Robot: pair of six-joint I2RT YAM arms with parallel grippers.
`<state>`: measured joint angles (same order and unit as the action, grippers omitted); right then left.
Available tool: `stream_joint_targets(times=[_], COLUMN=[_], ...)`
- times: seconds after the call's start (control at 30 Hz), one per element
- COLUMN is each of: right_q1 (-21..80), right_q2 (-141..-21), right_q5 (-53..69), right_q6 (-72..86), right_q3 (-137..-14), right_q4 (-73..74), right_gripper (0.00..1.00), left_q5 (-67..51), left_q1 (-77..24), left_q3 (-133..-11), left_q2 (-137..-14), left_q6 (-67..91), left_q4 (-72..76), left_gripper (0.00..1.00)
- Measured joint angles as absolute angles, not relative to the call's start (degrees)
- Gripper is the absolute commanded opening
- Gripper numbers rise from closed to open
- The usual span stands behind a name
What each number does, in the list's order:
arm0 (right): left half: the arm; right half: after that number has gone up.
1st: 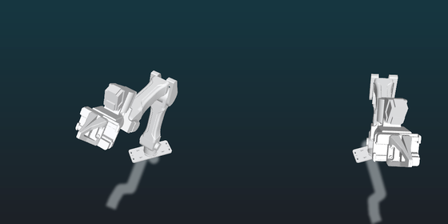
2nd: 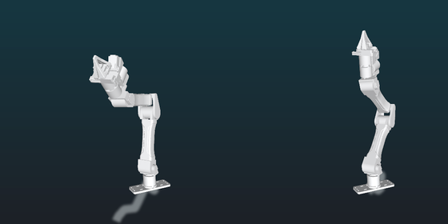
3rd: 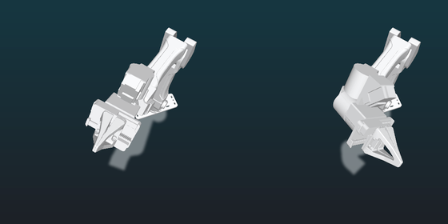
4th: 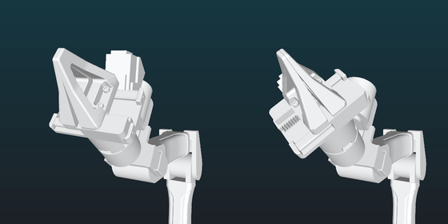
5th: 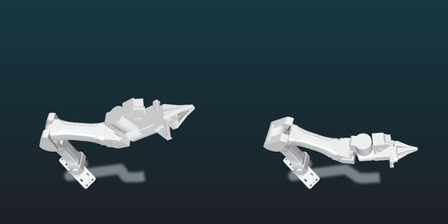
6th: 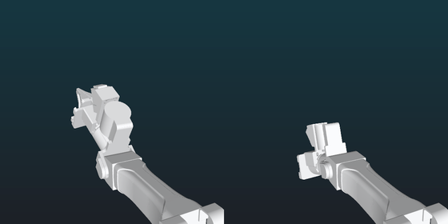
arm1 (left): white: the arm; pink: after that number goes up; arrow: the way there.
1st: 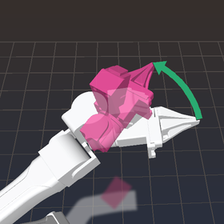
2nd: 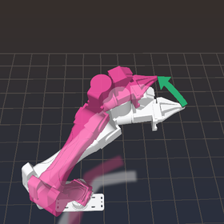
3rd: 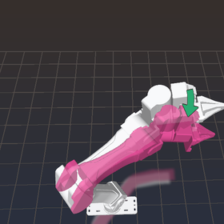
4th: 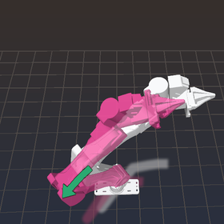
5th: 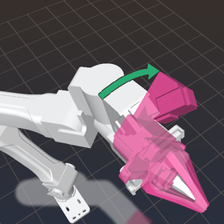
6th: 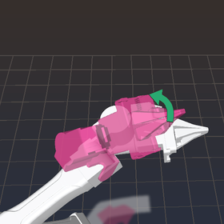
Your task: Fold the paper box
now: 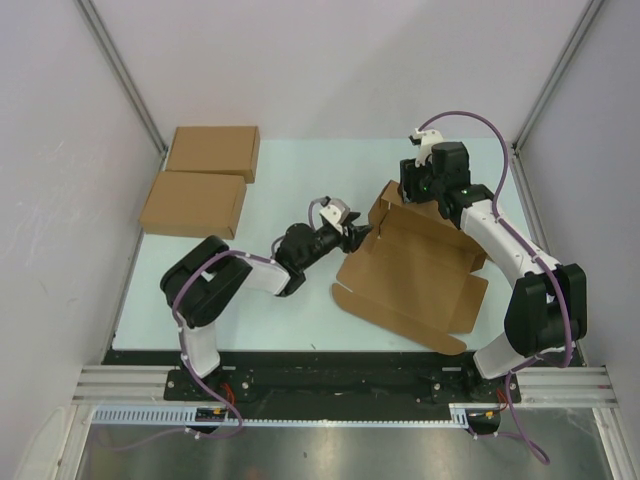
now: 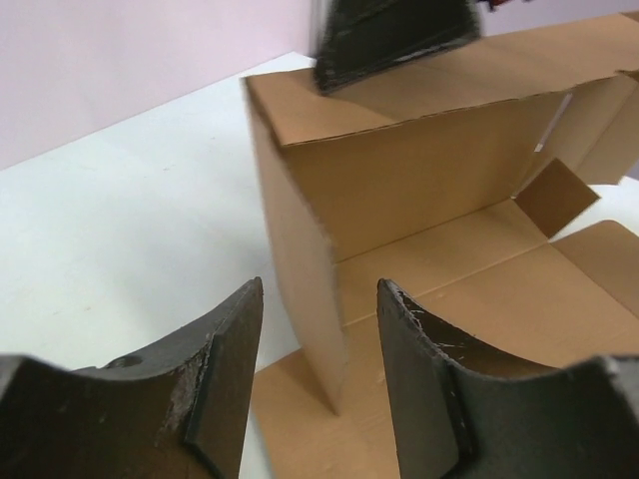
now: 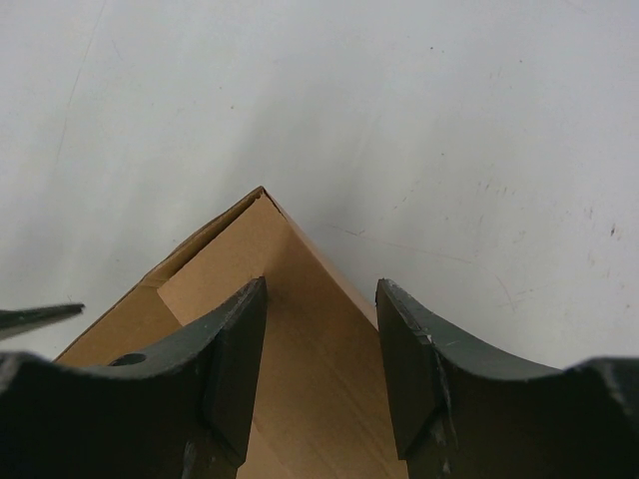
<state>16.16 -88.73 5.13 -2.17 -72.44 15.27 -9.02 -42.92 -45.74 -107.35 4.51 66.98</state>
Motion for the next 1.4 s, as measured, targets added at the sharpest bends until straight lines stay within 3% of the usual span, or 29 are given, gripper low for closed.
stream_joint_targets(times=[0.17, 0.3, 0.37, 0.97, 1.4], right_q1=[16.2, 16.2, 16.3, 16.5, 17.1], right_q2=[-88.7, -88.8, -88.9, -89.0, -89.1], right_q5=[5.0, 5.0, 5.0, 4.9, 4.3], right_q6=[-2.2, -2.2, -2.2, -2.2, -2.4], right_q3=[-72.4, -72.4, -72.4, -72.4, -72.4], right_q4=[15.2, 15.0, 14.9, 14.6, 14.3], right_gripper=[0.52, 0.52, 0.52, 0.52, 0.52], left_q5=[-7.8, -6.9, -6.6, -18.3, -17.0], left_q1=[-39.6, -37.7, -37.5, -41.2, -43.1], left_q3=[-43.9, -43.4, -43.6, -52.2, -58.5], left_q2=[-105.3, -104.9, -104.9, -108.7, -111.5], left_q6=[4.9, 6.9, 7.6, 7.5, 7.5], left_q4=[68.0, 69.3, 68.3, 54.8, 49.9], left_gripper=[0.49, 0.20, 0.16, 0.30, 0.47])
